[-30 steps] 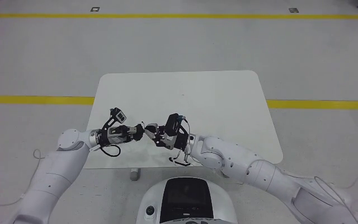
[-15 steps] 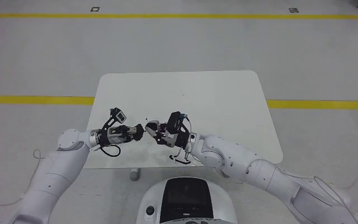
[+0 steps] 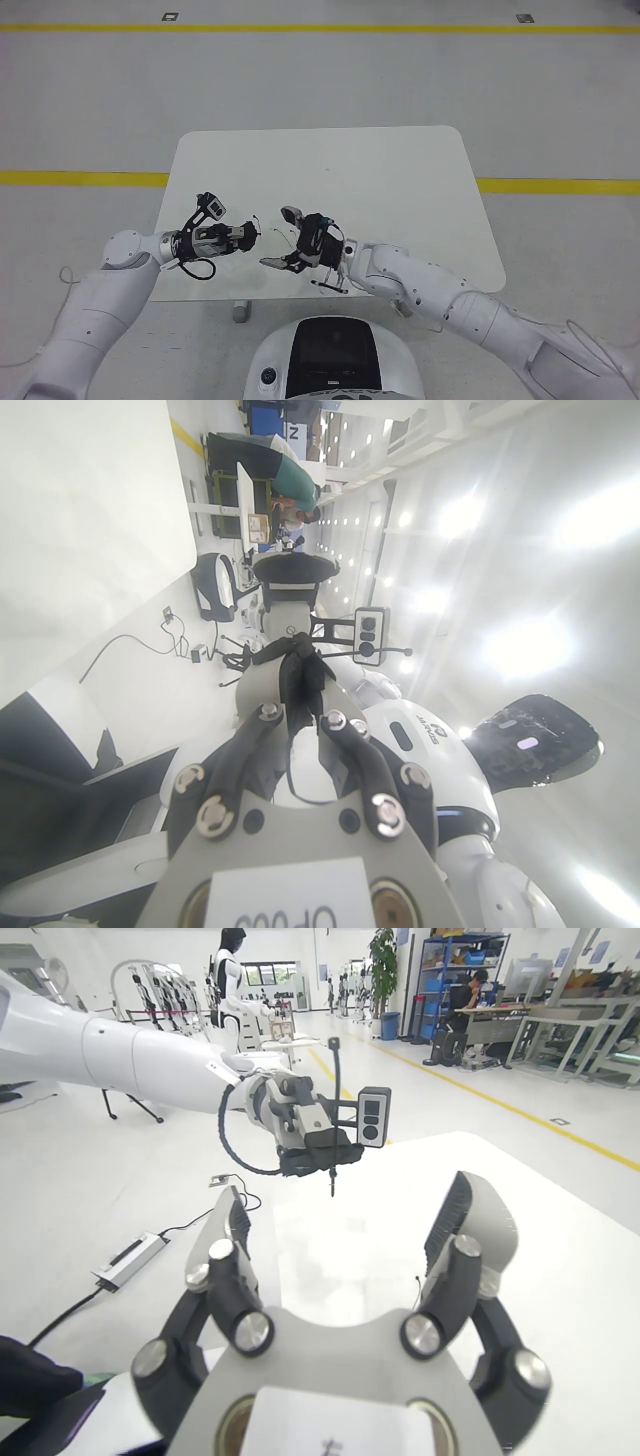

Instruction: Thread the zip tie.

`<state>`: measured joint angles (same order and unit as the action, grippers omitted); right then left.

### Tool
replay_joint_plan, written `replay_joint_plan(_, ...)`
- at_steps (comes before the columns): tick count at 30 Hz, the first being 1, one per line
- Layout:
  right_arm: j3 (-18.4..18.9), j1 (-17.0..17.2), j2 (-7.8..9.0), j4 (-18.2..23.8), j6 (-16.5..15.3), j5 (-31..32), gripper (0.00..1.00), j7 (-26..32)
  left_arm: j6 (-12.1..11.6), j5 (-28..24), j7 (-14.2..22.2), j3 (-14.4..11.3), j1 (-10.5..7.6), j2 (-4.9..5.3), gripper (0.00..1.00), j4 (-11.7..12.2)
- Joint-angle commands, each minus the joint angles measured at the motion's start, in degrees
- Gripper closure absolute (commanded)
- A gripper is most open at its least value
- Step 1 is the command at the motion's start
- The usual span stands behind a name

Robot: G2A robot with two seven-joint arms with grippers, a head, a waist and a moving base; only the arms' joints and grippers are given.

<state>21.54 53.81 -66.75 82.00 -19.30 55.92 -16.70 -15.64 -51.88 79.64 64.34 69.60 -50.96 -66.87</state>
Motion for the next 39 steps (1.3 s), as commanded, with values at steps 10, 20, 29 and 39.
replay_joint_plan(10, 0.7, -0.3, 0.32, 1.6, 7.8, 10.0, 0.0, 6.2, 1.8, -1.0, -1.8, -0.4, 0.71, -0.17, 1.0, -1.2)
replay_joint_plan(20, 4.1, 4.8, 3.06, 11.1, 21.6, 34.0, 0.0, 15.6, 8.9, -8.7, -3.7, -1.9, 0.98, -1.35, 1.0, -0.3)
replay_joint_plan(29, -1.9, -1.0, 4.84, 11.4, 25.6, 34.0, 0.0, 14.5, 9.8, -10.0, -6.4, -3.2, -0.2, -2.27, 1.0, 1.1)
replay_joint_plan(39, -3.6, -2.5, 5.06, 11.4, 30.6, 34.0, 0.0, 13.5, 10.1, -15.6, -9.1, -3.0, 1.68, -2.97, 1.0, -1.4)
